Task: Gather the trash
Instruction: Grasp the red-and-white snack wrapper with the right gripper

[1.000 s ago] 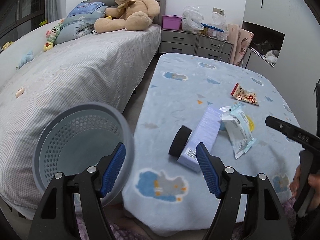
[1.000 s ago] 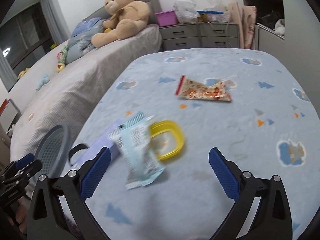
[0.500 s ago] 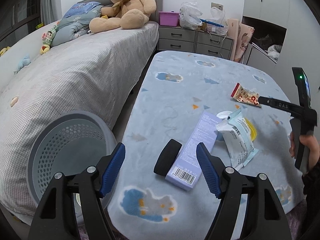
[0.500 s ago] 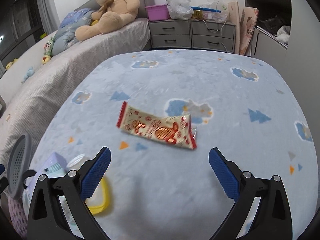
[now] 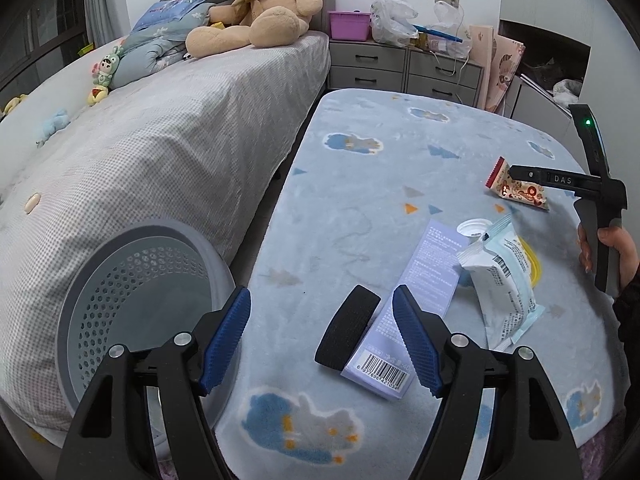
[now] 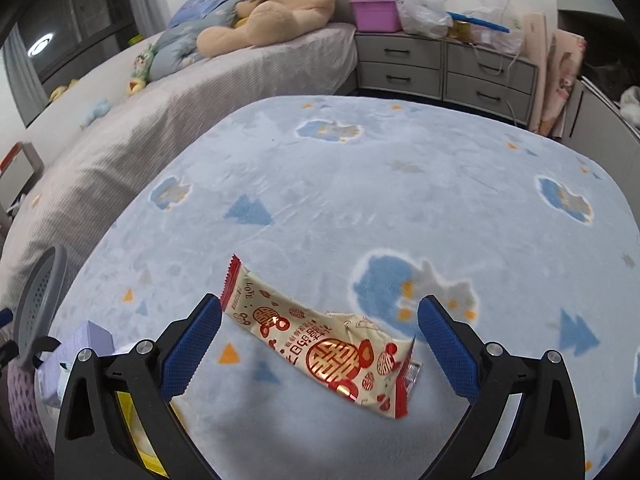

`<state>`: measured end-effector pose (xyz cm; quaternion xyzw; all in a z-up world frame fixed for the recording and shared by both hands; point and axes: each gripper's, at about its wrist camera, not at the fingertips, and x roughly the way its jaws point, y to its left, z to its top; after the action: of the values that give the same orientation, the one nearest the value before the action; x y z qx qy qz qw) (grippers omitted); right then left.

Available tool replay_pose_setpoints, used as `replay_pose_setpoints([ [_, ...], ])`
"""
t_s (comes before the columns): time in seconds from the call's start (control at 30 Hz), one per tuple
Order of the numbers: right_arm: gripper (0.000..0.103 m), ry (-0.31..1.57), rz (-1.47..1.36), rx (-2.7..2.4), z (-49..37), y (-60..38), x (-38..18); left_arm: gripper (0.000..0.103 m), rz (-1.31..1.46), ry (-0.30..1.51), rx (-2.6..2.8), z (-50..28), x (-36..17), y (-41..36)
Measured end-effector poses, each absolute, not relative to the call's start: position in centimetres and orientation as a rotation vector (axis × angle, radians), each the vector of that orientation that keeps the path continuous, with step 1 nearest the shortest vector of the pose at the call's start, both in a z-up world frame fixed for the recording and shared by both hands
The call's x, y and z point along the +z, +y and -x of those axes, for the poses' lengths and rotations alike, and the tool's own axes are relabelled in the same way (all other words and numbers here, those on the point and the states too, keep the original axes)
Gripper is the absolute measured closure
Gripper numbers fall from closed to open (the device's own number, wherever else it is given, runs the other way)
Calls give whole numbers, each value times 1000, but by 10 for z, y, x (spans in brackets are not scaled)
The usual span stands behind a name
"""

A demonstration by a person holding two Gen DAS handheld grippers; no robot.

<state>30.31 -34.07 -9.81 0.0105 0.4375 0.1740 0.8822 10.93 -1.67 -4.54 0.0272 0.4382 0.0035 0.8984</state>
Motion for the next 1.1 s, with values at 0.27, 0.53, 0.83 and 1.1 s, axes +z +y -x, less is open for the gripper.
replay_pose_setpoints([
  [0.27,6,1010,-72,462,-309,-346,-112,33,-67,913,7,-114,-49,-23],
  [0.53,6,1009,-60,518,-274,-326,-108,33,-60,908,-6,-113,-47,-27],
  [0.83,6,1003,-28,486,-254,-310,-105,33,-45,900,-10,-110,-44,-25],
  [1.1,10,1001,33,370,-276,-308,-114,33,-48,903,-11,-109,-45,-27],
])
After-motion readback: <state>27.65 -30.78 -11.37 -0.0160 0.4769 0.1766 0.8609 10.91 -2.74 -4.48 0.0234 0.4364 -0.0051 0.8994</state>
